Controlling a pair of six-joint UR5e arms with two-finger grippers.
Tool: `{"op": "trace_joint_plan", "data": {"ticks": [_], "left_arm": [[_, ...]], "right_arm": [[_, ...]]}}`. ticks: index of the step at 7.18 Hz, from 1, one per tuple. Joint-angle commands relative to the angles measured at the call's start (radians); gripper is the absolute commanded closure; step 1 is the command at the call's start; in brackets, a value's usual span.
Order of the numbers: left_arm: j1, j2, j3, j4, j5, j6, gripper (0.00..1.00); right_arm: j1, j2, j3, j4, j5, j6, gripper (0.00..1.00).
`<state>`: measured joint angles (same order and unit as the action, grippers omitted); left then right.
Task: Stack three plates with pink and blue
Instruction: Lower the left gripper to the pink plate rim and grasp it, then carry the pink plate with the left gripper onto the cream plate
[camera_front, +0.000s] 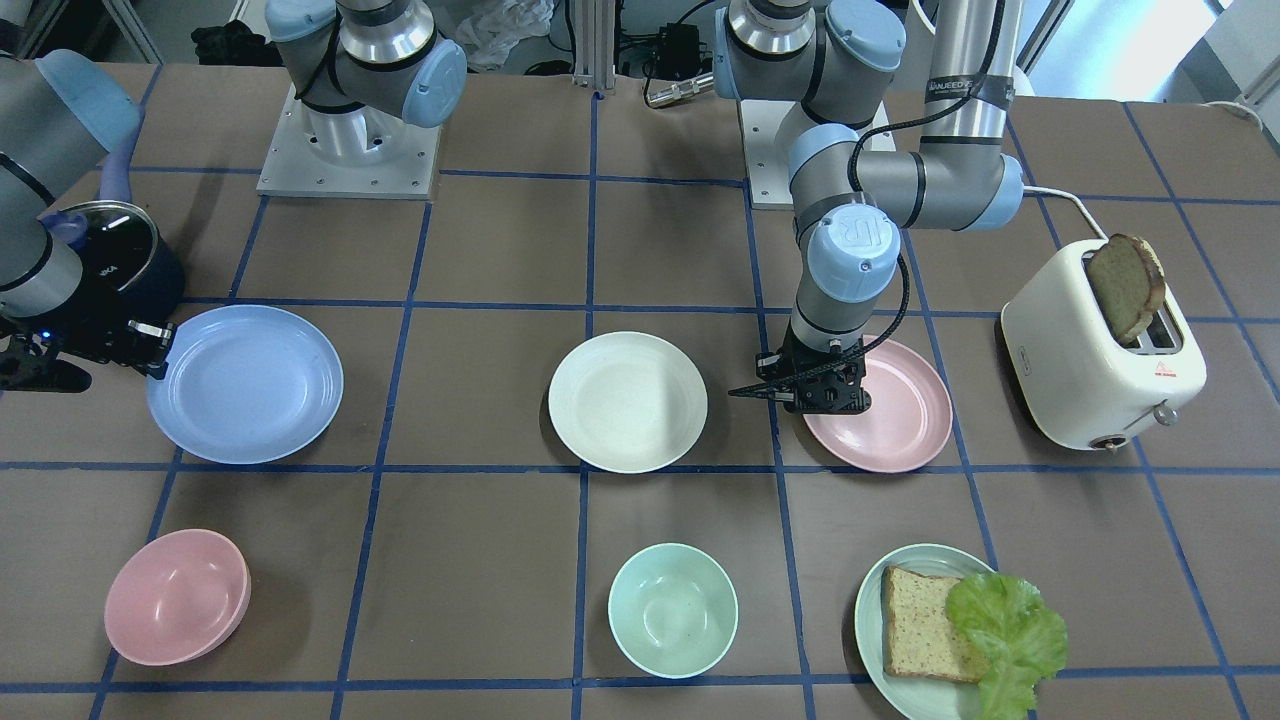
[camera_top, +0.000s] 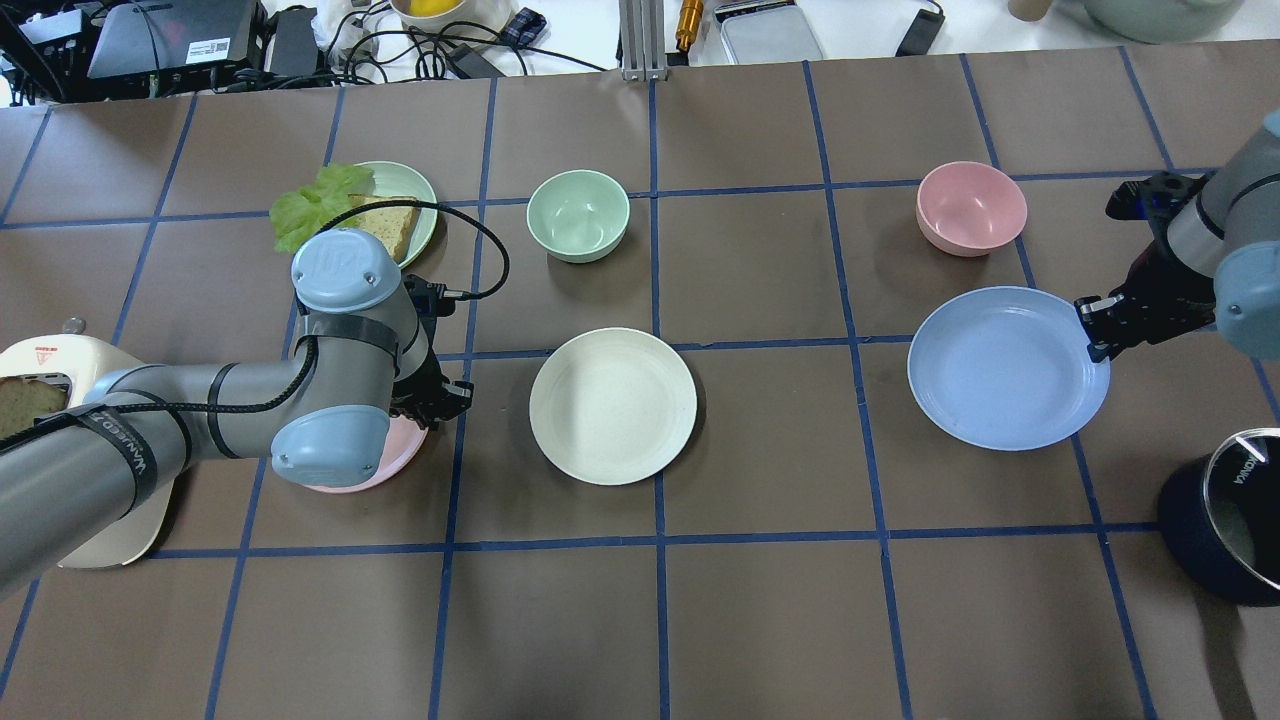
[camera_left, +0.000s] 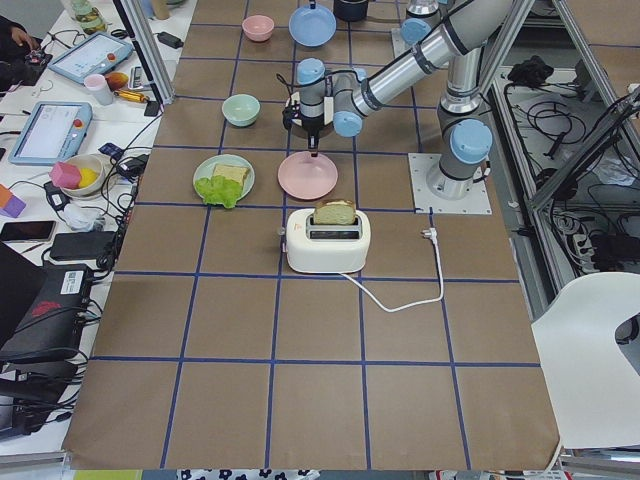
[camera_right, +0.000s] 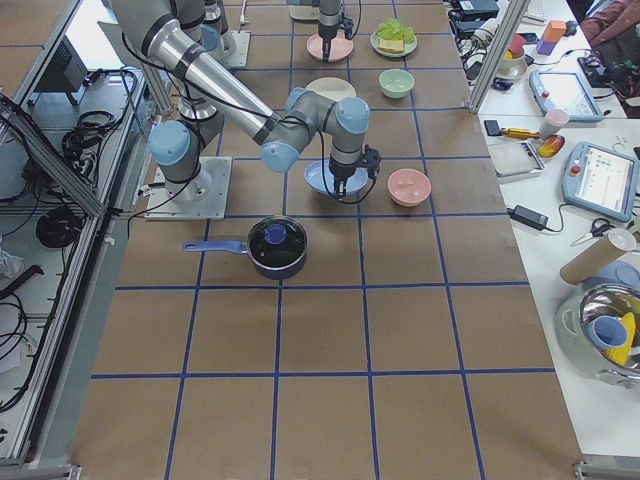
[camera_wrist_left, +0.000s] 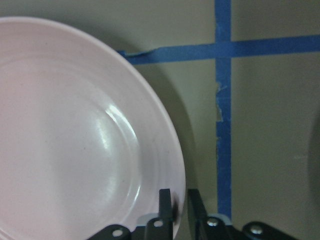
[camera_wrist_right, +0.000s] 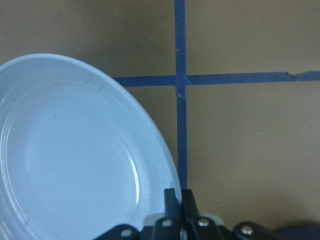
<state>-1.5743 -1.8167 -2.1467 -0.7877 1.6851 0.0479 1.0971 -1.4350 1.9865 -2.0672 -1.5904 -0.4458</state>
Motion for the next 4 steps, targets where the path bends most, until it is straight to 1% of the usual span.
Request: {"op": "trace_joint_plan", "data": {"ticks": [1,2,3,4], "left_arm": [[-0.03,0.032,0.001,0.021,0.033,0.0,1.0],[-0.079,0.068,0.008,0.024,0.034,-0.014,1.0],[-0.145,0.085,0.037,0.022,0.041,-0.02,1.0],[-0.217,0.071,0.095,0.009,0.039,-0.058,1.0]], "right_arm": [[0.001,-0.004,-0.002,0.004,0.001,-0.001,1.0],[0.001,-0.015,-0.003,0.006,0.0,-0.001,1.0],[0.001,-0.022,-0.005,0.015,0.001,0.001,1.0],[0.003,-0.031,-0.024,0.05,0.003,0.002,1.0]]}}
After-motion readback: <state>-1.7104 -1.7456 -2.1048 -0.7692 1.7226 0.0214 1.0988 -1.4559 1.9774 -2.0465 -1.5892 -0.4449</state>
